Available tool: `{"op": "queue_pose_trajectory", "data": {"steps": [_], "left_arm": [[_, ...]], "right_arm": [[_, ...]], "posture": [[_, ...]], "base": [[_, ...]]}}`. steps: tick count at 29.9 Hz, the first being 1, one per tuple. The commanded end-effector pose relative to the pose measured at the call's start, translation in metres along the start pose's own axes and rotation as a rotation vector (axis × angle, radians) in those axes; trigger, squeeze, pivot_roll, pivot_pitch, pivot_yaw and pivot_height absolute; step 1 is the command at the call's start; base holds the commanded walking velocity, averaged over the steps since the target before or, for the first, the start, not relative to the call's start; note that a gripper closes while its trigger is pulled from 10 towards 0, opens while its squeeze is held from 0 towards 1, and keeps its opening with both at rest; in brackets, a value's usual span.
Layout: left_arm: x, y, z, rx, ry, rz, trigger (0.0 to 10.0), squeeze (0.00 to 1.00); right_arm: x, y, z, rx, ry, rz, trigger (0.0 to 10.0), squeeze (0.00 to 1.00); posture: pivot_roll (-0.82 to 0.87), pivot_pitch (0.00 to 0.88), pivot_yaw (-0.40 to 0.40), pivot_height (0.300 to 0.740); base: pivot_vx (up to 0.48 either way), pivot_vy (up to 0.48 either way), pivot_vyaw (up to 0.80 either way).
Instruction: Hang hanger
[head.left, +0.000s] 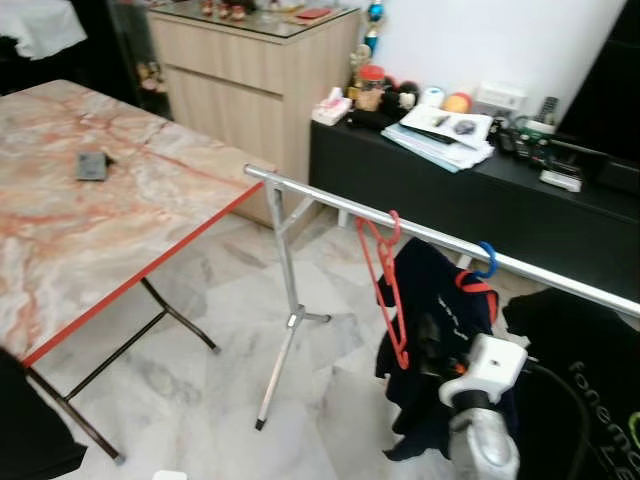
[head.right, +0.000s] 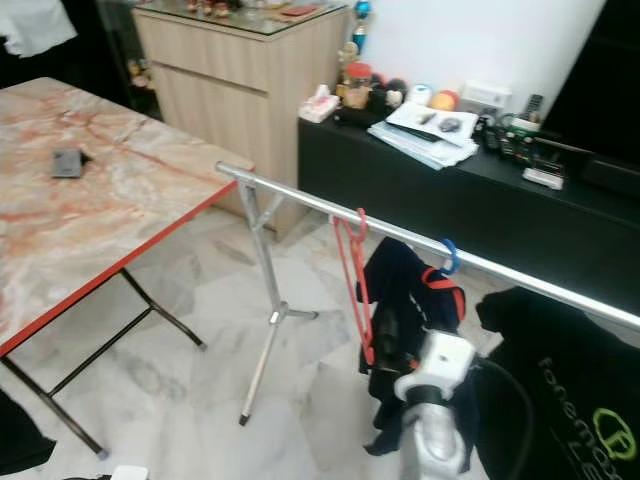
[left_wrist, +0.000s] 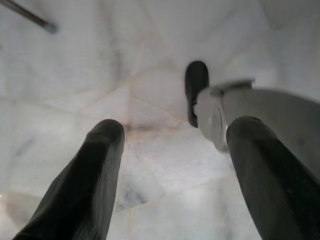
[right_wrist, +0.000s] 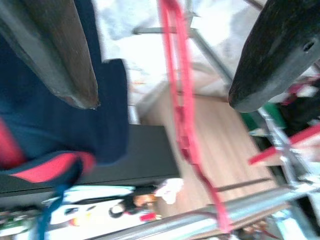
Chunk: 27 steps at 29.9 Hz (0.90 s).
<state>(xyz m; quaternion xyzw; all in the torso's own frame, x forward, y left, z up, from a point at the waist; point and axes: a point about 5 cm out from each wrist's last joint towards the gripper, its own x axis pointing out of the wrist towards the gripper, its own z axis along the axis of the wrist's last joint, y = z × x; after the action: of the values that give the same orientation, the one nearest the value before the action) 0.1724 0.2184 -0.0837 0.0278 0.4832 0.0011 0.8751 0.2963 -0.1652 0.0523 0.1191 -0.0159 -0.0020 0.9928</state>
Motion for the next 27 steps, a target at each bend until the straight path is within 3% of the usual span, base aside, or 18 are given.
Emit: {"op": "queue_pose_trajectory", "data": {"steps": [1, 5, 10, 18, 27], "left_arm": [[-0.001, 0.0, -0.007, 0.007, 0.024, 0.001, 10.0, 0.0], [-0.005, 0.016, -0.013, 0.002, 0.028, 0.014, 10.0, 0.0], [-0.007, 0.021, -0.016, 0.0, 0.032, 0.018, 10.0, 0.0], [-0.004, 0.002, -0.019, 0.004, 0.036, -0.005, 10.0, 0.0], [-0.004, 0.005, -0.019, 0.0, 0.038, 0.001, 10.0, 0.0]], "right_arm": [[-0.002, -0.011, 0.002, 0.006, 0.0, -0.043, 10.0, 0.0], [0.0, -0.013, 0.005, 0.011, -0.011, -0.072, 10.0, 0.0], [0.001, -0.015, 0.007, 0.012, -0.017, -0.096, 10.0, 0.0], [0.002, -0.018, 0.007, 0.026, 0.0, -0.128, 10.0, 0.0], [0.003, -0.016, 0.007, 0.018, -0.001, -0.119, 10.0, 0.0]], "posture": [[-0.08, 0.068, -0.009, 0.74], [-0.08, 0.07, -0.013, 0.74], [-0.08, 0.07, -0.017, 0.74], [-0.08, 0.072, -0.022, 0.74], [-0.08, 0.073, -0.023, 0.74]], "base": [[0.0, 0.0, 0.0], [0.0, 0.0, 0.0], [0.0, 0.0, 0.0], [0.0, 0.0, -0.1], [0.0, 0.0, -0.73]]}}
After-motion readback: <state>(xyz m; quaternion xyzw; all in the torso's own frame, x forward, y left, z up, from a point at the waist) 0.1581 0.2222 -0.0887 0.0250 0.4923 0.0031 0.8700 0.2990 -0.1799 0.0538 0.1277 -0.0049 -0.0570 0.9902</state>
